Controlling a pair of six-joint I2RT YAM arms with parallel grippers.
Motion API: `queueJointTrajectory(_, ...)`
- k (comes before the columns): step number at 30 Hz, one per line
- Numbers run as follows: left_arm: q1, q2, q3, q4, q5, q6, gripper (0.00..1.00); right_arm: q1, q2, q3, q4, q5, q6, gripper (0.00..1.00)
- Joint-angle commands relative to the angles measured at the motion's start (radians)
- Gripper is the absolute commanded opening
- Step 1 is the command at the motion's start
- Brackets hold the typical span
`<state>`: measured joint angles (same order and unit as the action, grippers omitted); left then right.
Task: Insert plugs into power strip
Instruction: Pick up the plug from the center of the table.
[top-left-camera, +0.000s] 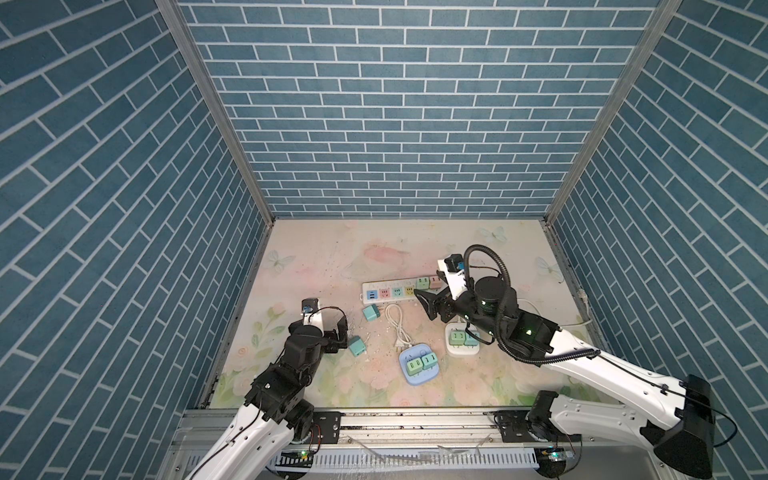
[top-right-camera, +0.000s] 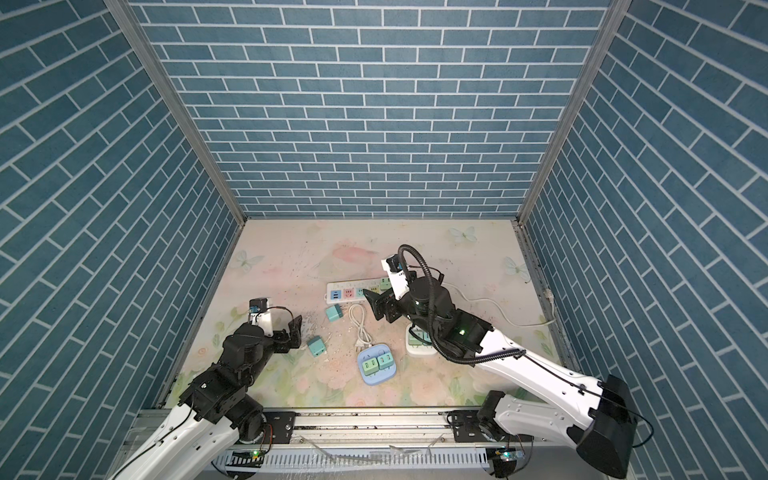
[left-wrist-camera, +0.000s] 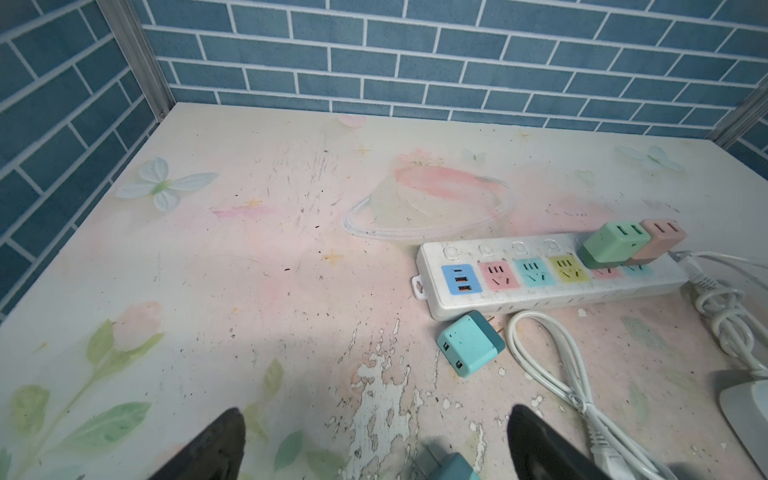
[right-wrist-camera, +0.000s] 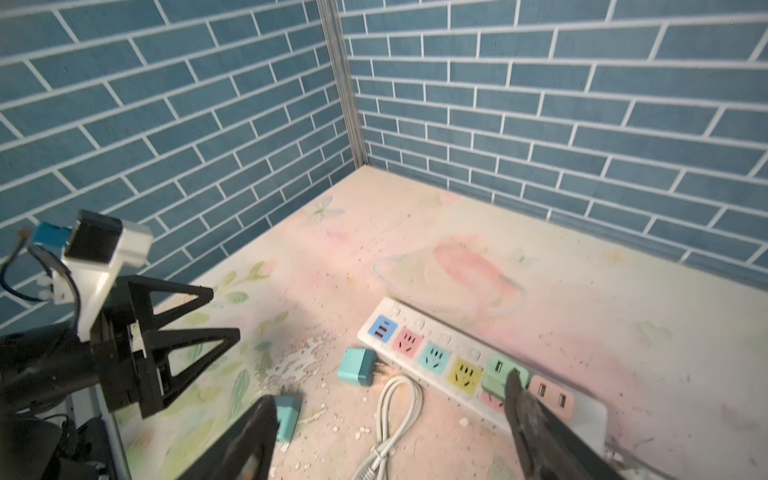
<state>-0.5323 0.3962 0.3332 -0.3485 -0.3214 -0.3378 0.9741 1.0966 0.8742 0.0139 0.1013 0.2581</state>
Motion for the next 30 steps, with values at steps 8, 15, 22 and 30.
queueJointTrajectory(8, 0.004, 0.087, 0.036, -0.096, -0.052, -0.091, 1.0, -0.001, 0.233, 0.071, -0.163, -0.088, 0.154, 0.76)
queueJointTrajectory(15, 0.005, 0.061, 0.026, -0.104, -0.066, -0.098, 0.99, 0.017, 0.38, 0.112, -0.124, -0.098, 0.15, 0.74)
queueJointTrajectory(22, 0.005, 0.012, 0.025, -0.146, -0.112, -0.122, 1.0, 0.029, 0.595, 0.237, -0.109, -0.14, 0.117, 0.7)
queueJointTrajectory(30, 0.005, -0.038, 0.016, -0.168, -0.134, -0.135, 1.0, 0.028, 0.79, 0.44, -0.147, -0.164, 0.022, 0.69)
